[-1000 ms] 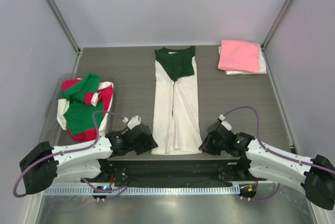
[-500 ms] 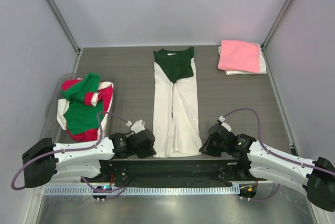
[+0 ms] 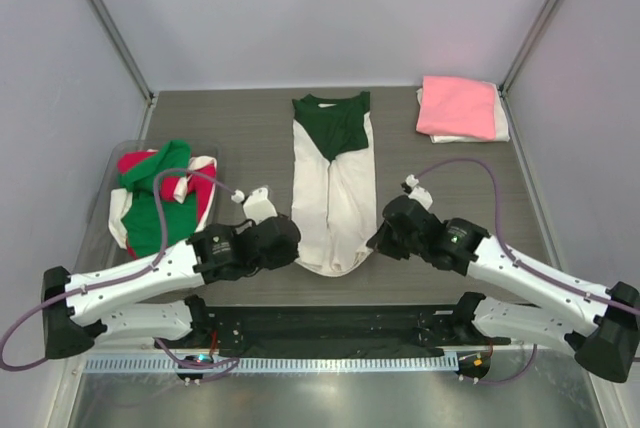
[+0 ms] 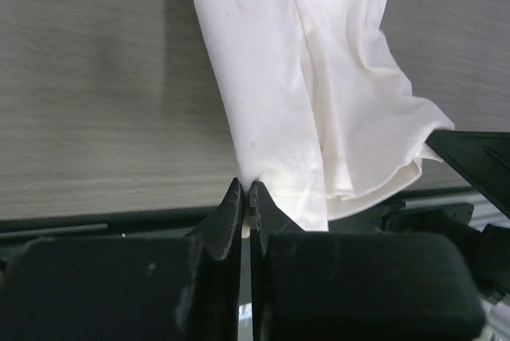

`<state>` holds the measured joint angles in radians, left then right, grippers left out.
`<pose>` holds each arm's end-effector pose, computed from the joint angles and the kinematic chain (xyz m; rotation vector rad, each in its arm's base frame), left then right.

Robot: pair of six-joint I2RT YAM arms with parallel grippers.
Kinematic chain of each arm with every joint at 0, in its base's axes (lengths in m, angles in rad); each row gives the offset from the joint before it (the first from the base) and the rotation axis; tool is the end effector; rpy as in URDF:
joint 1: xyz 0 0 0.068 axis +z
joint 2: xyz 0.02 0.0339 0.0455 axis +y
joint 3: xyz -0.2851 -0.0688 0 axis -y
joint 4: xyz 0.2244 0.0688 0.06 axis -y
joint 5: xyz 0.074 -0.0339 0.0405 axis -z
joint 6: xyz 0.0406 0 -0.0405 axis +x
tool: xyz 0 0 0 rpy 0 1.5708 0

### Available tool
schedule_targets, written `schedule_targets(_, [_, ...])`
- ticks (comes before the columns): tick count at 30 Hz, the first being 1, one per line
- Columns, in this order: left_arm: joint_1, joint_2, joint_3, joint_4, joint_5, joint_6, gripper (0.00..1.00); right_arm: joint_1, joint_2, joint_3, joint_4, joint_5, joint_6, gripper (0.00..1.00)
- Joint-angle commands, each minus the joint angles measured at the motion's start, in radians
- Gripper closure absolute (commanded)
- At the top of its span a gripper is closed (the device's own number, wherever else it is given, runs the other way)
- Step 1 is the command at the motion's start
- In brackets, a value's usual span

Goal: Fold and stack the t-shirts
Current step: Fold the tshirt

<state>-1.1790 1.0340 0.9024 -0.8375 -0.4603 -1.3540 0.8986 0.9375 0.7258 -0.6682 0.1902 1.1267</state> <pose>0.0804 -0.1475 0.2975 -0.3956 2.4502 -0.5590 0.1030 0.1172 0.2671 0.3764 2.5181 0.6482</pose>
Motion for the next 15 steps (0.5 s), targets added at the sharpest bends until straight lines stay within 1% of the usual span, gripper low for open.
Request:
schedule_targets(1, [0.079, 0.026, 0.081, -0.077, -0.089, 0.137, 1.00, -0.053, 0.096, 0.138, -0.033, 0.133, -0.129, 0.99])
schedule_targets(3, [0.159, 0.049, 0.125, -0.049, -0.066, 0.191, 0.99, -0.096, 0.145, 0.216, -0.030, 0.121, -0.197, 0.99])
schedule_targets(4, [0.214, 0.058, 0.144, -0.042, -0.037, 0.240, 0.99, -0.146, 0.190, 0.240, -0.030, 0.112, -0.220, 0.99])
schedule_targets(5, [0.241, 0.087, 0.173, -0.028, -0.025, 0.265, 0.99, -0.170, 0.216, 0.289, -0.024, 0.088, -0.241, 0.99])
schedule_targets(6, [0.268, 0.101, 0.190, -0.017, -0.012, 0.285, 0.99, -0.194, 0.237, 0.313, -0.019, 0.075, -0.260, 0.99])
schedule_targets(7, [0.319, 0.121, 0.200, -0.008, 0.015, 0.327, 0.99, -0.216, 0.279, 0.332, -0.013, 0.066, -0.296, 0.99])
schedule_targets(8, [0.344, 0.138, 0.213, 0.003, 0.032, 0.346, 0.99, -0.257, 0.297, 0.366, -0.001, 0.042, -0.314, 0.99])
schedule_targets(11, [0.430, 0.224, 0.265, 0.049, 0.095, 0.404, 0.99, -0.314, 0.374, 0.432, 0.019, 0.011, -0.372, 0.99])
schedule_targets(12, [0.447, 0.276, 0.289, 0.070, 0.107, 0.418, 0.99, -0.325, 0.397, 0.446, 0.027, -0.004, -0.384, 0.99])
schedule_targets(13, [0.481, 0.299, 0.305, 0.078, 0.129, 0.429, 0.99, -0.335, 0.417, 0.460, 0.032, -0.012, -0.393, 0.99])
schedule_targets(15, [0.513, 0.357, 0.335, 0.097, 0.178, 0.461, 1.00, -0.365, 0.475, 0.495, 0.048, -0.035, -0.424, 0.99])
